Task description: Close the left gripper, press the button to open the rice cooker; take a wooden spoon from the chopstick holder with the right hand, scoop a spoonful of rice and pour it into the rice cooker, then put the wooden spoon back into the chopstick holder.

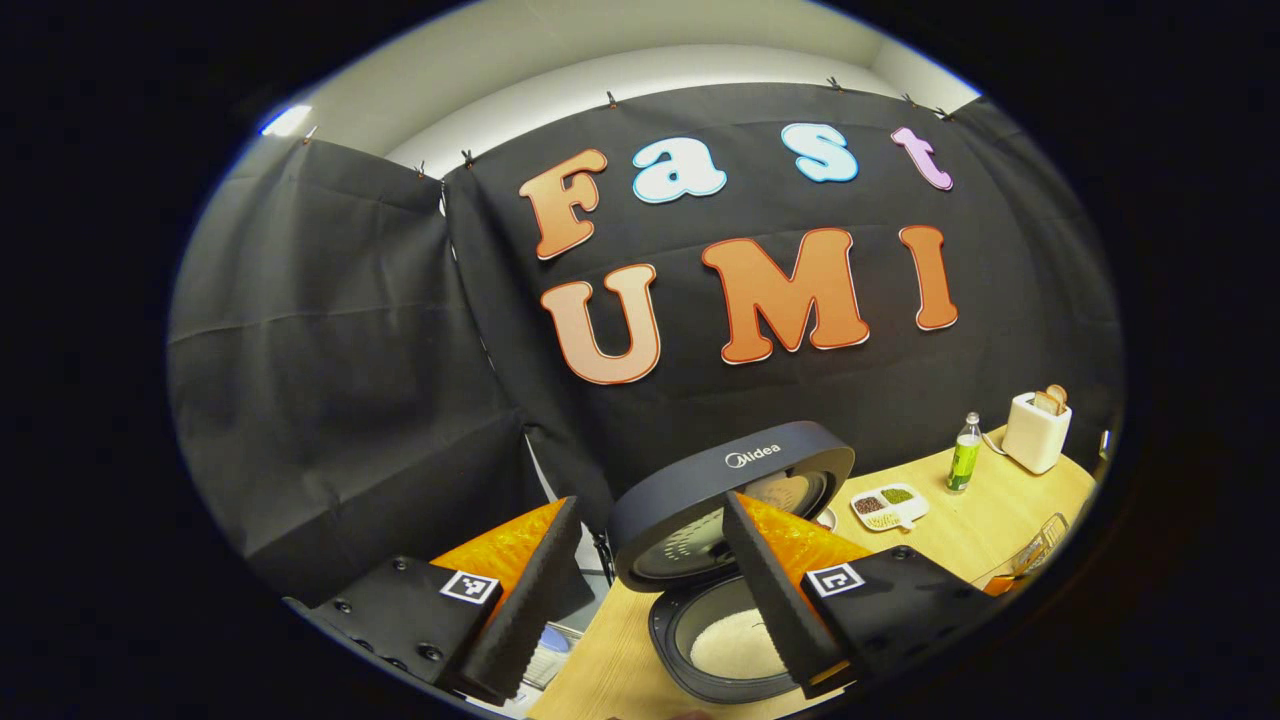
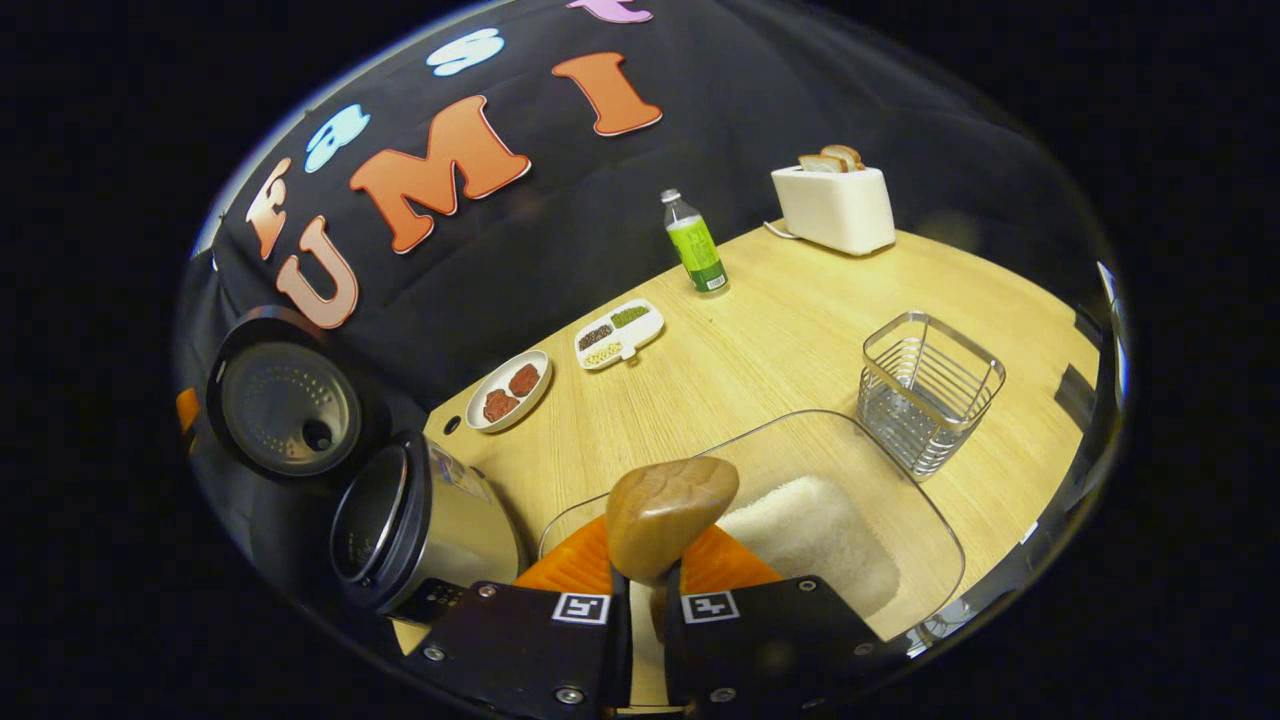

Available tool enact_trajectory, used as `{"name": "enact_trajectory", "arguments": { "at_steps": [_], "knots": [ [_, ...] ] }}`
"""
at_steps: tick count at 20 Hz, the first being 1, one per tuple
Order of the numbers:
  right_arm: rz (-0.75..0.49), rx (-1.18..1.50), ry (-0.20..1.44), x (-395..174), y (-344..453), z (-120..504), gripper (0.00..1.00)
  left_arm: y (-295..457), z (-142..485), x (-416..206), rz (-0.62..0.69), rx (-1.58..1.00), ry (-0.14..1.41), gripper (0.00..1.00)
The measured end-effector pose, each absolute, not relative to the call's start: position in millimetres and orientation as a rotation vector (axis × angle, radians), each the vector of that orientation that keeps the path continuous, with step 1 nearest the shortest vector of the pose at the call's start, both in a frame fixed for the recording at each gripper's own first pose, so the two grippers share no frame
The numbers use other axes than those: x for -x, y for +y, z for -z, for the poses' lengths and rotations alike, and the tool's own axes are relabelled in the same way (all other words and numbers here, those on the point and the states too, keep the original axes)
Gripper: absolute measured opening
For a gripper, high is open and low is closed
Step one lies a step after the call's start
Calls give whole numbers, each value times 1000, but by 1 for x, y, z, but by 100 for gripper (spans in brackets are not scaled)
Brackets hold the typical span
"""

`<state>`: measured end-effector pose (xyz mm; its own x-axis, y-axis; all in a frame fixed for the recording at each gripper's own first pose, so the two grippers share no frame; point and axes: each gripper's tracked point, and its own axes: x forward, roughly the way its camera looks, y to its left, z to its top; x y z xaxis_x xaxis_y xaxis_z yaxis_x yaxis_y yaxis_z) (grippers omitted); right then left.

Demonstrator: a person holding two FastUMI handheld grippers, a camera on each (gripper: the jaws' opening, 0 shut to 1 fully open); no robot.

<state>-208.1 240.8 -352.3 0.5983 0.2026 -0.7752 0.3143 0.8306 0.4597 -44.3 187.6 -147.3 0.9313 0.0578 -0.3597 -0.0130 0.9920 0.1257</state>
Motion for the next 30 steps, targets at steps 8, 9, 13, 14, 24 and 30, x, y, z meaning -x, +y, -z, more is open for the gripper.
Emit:
{"name": "enact_trajectory", "arguments": {
  "at_steps": [8,9,13,14,24,30],
  "knots": [
    [3,-838,1033,211,255,353,12,195,146,51,-56,-111,370,96],
    [2,-871,1037,209,254,353,12,195,145,52,-57,-111,370,96],
    [3,-1036,1038,201,242,351,12,194,143,55,-57,-108,369,87],
    [0,-1088,1038,201,239,349,12,193,143,54,-58,-104,369,100],
    [-42,-1259,1020,206,206,340,12,167,130,55,-36,-91,344,94],
    [-43,-1446,948,188,171,318,12,167,121,58,-64,-81,337,87]
  ]
}}
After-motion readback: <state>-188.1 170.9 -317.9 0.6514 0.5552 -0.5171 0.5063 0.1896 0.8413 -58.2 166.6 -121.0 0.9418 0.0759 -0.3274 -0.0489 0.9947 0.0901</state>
